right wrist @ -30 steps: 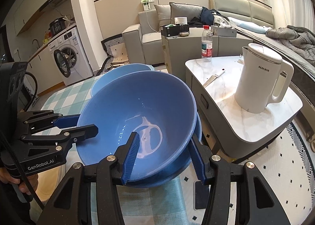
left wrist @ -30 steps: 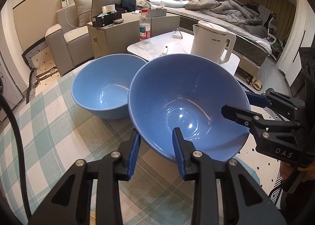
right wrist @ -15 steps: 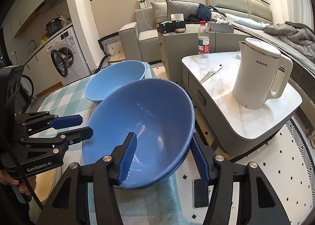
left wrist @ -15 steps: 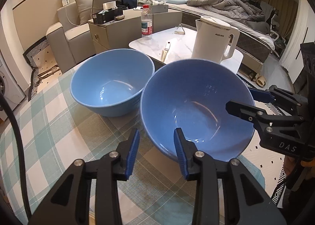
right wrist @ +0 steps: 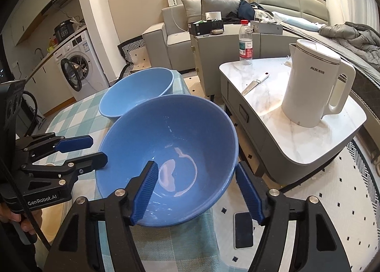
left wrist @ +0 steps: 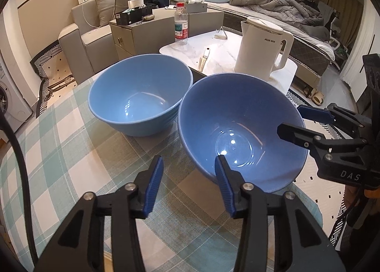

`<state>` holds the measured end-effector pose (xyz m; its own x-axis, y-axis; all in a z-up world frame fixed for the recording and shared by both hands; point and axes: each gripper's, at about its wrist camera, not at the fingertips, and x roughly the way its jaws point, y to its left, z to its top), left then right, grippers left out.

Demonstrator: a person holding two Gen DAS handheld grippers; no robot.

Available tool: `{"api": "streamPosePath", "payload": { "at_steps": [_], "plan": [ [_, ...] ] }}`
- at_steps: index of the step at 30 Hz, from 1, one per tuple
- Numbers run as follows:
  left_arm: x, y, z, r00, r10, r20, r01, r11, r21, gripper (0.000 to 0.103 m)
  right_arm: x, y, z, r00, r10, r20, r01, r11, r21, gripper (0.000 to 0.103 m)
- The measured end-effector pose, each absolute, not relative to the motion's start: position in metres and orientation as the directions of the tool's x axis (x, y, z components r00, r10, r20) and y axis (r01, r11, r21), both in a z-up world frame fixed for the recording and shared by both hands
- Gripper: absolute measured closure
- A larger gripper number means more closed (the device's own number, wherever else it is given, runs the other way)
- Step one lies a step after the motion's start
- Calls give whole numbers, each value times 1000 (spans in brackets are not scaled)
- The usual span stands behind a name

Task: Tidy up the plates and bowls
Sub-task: 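Open both grippers to release the nested blue bowl, then pull both grippers back from the nested blue bowls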

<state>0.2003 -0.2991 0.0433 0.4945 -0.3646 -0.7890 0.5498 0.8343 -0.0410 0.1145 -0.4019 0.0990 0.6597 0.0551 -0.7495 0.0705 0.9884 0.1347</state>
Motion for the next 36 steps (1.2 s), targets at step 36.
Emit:
{"api": "streamPosePath", "payload": {
  "at_steps": [36],
  "plan": [
    [212, -287, 38, 471, -377, -797, 513, 852, -100, 43, 118, -394, 89, 631, 77, -772, 48, 989, 138, 21]
  ]
}}
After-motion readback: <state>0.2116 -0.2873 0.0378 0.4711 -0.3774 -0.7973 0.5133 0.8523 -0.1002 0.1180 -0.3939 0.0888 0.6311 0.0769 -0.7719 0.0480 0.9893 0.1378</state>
